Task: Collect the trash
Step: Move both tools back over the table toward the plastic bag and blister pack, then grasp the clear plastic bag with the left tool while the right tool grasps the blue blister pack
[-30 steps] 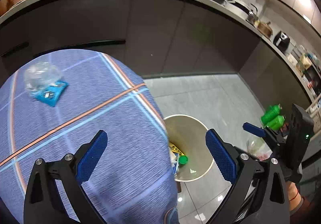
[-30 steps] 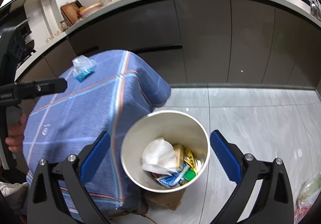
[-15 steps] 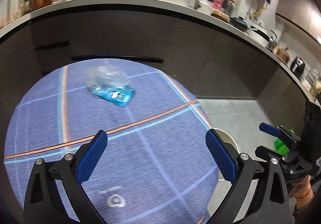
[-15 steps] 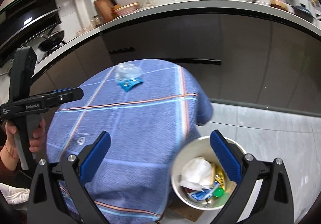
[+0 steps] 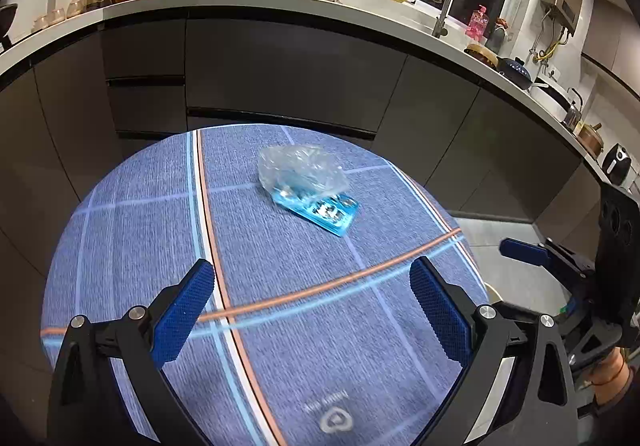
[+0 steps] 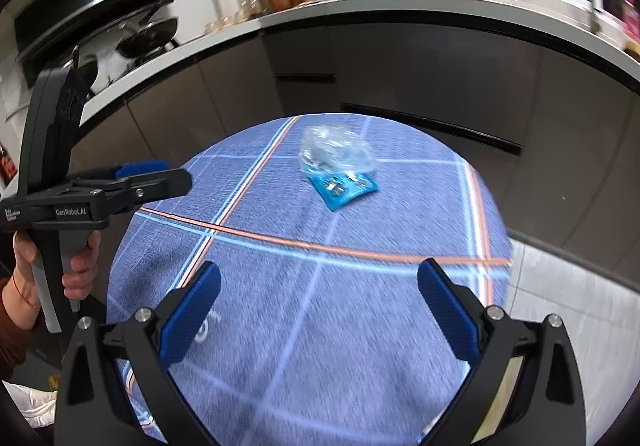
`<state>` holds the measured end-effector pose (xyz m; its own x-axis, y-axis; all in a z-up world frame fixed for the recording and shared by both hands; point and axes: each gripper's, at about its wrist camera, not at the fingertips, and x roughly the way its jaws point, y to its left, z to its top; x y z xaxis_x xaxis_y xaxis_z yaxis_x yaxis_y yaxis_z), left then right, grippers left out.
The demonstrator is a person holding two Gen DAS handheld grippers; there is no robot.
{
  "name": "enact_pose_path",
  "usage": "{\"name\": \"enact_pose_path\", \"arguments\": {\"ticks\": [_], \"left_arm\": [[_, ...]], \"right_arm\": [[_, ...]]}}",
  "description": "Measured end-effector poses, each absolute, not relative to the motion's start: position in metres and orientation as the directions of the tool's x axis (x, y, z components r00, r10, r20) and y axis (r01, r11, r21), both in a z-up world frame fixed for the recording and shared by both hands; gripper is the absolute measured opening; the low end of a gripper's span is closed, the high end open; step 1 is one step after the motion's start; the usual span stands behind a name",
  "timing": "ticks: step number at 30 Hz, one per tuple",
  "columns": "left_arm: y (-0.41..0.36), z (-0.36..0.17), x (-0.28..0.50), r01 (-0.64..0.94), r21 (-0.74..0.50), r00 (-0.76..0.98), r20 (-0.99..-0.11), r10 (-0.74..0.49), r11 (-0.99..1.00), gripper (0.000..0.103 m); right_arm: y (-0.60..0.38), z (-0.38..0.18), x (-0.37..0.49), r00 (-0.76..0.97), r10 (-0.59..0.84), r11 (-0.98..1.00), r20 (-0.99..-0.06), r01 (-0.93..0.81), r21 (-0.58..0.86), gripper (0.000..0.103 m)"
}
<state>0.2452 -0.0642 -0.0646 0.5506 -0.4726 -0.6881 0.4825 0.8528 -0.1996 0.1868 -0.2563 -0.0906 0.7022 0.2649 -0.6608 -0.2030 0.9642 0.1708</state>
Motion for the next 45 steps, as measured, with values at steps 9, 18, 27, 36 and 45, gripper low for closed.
{"name": "enact_pose_path", "arguments": {"ticks": [9, 18, 27, 36, 45], "left_arm": [[-0.066, -0.08, 0.305, 0.478, -0.243, 0.49, -0.724, -0.486, 0.844, 0.094], [-0.062, -0.097, 0.349, 0.487, -0.291, 0.429, -0.742, -0.516, 0.824, 0.094], [-0.075, -0.108, 0.372, 0.519, -0.305, 0.397, -0.742, -0.541, 0.799, 0.094], [-0.119, -0.126, 0.397, 0.521, -0.309, 0.364, -0.763, -0.534, 0.796, 0.094], [-0.145, -0.143, 0.421, 0.489, -0.284, 0.37, -0.789, -0.492, 0.824, 0.094]], "right_arm": [[-0.236, -0.113, 0.266, 0.621, 0.279, 0.952, -0.733, -0.281, 0.124, 0.092], [-0.237, -0.144, 0.331, 0.565, 0.275, 0.939, -0.778, -0.332, 0.091, 0.093], [-0.245, -0.166, 0.366, 0.513, 0.256, 0.943, -0.819, -0.318, 0.096, 0.097], [-0.23, -0.177, 0.355, 0.515, 0.202, 0.942, -0.833, -0.335, 0.021, 0.067], [-0.234, -0.181, 0.324, 0.505, 0.214, 0.934, -0.836, -0.356, 0.024, 0.066]]}}
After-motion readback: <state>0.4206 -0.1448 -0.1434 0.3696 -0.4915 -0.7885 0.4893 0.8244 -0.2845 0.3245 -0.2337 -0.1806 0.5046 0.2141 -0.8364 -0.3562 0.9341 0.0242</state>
